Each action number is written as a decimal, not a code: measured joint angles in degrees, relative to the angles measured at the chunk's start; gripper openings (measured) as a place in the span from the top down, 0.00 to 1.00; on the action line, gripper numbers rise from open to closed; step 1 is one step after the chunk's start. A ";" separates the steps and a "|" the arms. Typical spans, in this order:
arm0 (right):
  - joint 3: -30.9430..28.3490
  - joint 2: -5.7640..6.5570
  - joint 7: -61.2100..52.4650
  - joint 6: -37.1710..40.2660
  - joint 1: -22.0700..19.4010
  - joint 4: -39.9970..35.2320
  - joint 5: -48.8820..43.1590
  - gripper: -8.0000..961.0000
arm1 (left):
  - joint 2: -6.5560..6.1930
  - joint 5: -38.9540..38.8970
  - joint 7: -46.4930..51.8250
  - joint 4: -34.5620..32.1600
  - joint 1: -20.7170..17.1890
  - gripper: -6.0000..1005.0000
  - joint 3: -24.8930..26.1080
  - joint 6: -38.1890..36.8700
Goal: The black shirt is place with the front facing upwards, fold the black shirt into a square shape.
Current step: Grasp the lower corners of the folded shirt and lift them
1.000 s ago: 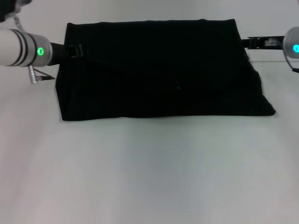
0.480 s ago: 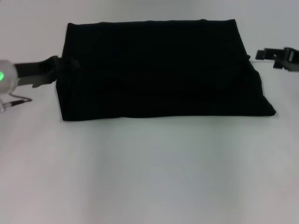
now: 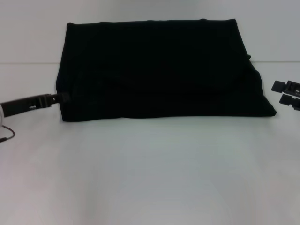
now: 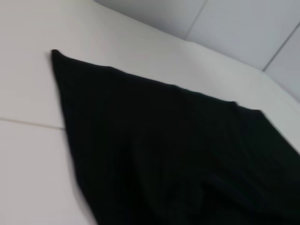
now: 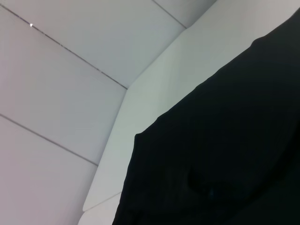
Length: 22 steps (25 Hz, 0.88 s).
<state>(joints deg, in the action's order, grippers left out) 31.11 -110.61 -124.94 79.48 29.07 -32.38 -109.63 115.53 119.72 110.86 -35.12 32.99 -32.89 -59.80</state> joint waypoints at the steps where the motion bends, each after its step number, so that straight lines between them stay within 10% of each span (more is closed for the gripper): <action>1: -0.10 0.03 0.05 -0.29 -0.03 0.22 0.02 0.15 | 0.01 0.02 -0.06 0.71 0.30 0.34 -0.31 0.73; 22: -1.41 0.32 0.14 -2.84 0.42 0.39 -0.02 0.15 | 0.62 3.62 0.24 7.13 4.54 0.38 -8.37 9.34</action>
<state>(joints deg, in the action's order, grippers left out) 29.70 -110.30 -124.80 76.64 29.49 -31.99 -109.65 116.16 123.34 111.10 -27.99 37.53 -41.26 -50.46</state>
